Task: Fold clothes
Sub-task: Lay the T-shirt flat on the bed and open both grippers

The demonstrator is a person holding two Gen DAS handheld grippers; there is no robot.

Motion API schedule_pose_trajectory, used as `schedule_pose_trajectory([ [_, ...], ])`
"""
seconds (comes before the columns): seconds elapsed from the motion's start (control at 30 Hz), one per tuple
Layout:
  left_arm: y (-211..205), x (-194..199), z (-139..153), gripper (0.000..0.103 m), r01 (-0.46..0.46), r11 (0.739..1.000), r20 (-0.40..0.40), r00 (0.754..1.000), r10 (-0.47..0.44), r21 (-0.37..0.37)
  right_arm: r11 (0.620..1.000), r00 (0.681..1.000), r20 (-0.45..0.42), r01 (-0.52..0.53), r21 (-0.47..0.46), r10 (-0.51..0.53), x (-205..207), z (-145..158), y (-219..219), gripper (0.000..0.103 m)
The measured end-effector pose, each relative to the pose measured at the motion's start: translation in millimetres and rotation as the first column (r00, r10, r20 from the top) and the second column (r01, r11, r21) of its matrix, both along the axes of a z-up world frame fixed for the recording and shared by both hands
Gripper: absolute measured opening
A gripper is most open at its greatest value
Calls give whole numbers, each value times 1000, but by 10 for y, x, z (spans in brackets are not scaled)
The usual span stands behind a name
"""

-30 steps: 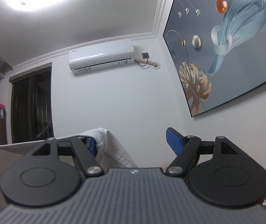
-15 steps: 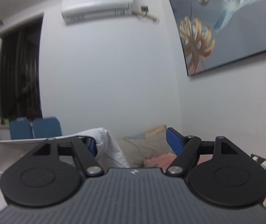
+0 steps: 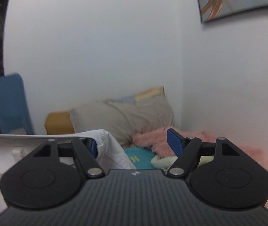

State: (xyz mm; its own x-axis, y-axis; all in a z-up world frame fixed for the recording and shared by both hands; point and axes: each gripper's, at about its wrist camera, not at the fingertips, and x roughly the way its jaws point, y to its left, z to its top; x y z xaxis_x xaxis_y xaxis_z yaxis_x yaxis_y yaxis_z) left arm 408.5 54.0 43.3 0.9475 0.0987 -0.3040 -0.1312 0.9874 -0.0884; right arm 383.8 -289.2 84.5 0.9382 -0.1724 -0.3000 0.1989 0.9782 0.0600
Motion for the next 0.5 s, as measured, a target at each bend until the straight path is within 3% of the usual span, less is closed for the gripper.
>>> schedule_pose_trajectory([
  [0.13,8,842,-1082,74,19,1000,-188,982,-18,2,1000,990,-137,-15,12,17,818,-1018,-21,73],
  [0.27,-43,1293,-1884,77,52,999,-366,929,-53,-13,998,961,-273,-32,57,46,1326,-1791,-27,73],
  [0.33,-1,1459,-2121,79,72,996,-458,885,-87,-50,995,932,-355,-47,90,76,1502,-2039,-18,73],
  [0.43,47,1601,-2305,84,114,986,-567,807,-165,-125,969,865,-457,-121,214,209,1665,-2257,48,73],
  [0.5,38,1564,-2287,87,151,979,-573,795,-201,-134,944,821,-492,-162,288,291,1723,-2303,110,73],
])
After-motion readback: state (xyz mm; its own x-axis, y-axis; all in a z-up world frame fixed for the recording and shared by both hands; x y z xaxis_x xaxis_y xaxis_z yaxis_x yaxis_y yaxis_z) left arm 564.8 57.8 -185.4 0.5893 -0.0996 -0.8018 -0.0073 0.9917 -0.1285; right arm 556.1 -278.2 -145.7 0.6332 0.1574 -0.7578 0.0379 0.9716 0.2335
